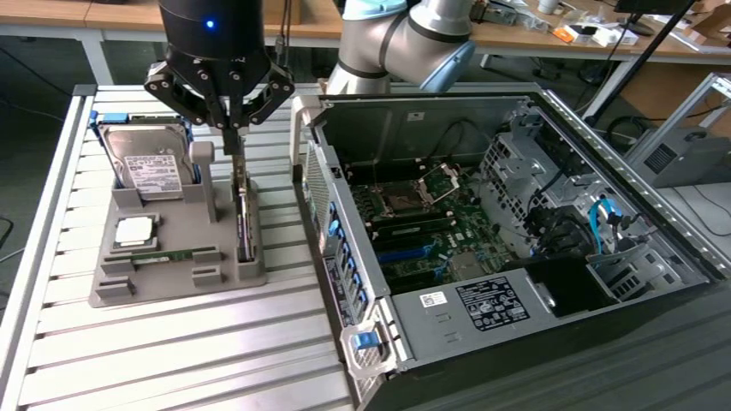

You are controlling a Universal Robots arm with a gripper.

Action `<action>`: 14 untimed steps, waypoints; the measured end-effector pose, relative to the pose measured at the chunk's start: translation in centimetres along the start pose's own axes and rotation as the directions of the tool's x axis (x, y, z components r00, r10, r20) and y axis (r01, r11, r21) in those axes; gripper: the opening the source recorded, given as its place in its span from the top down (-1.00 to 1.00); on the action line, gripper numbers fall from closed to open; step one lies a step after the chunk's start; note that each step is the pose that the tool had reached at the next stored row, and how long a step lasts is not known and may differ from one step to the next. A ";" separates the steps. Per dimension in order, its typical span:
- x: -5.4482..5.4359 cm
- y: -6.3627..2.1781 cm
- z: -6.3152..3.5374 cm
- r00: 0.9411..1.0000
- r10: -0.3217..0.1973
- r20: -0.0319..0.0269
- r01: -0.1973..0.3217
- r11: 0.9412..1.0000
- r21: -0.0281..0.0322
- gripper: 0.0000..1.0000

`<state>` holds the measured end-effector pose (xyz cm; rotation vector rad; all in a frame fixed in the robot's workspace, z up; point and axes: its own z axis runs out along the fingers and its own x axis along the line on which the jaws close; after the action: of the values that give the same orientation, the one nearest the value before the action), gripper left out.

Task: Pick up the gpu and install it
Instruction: 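Pick up the gpu and move the gpu toward the slot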

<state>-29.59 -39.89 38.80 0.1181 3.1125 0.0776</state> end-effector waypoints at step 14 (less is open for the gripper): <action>0.0 0.00 0.00 1.000 0.000 0.000 0.000 1.000 0.000 0.04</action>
<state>-29.59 -39.89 38.80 0.1181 3.1125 0.0776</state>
